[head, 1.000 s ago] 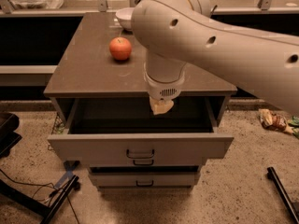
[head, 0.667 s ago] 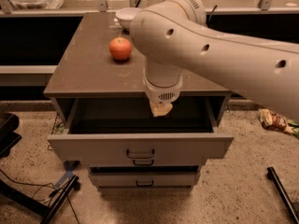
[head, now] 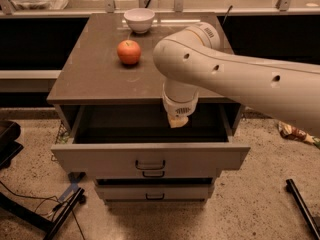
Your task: Open top drawer
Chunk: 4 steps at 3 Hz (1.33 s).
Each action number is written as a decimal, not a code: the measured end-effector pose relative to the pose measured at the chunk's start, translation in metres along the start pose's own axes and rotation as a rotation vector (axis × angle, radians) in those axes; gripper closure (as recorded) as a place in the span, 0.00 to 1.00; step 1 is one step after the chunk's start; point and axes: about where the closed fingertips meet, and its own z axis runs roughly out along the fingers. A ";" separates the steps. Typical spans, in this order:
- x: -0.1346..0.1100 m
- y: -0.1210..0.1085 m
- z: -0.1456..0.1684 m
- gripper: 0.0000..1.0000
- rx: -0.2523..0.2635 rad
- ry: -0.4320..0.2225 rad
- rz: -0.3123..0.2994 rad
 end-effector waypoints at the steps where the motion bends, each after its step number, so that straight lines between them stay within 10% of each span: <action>1: 0.006 -0.004 0.008 1.00 0.013 -0.009 0.000; 4: 0.030 0.005 0.058 1.00 0.039 -0.067 0.062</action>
Offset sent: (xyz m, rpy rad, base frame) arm 0.0223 -0.0267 -0.0307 0.0551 -0.0525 -0.0215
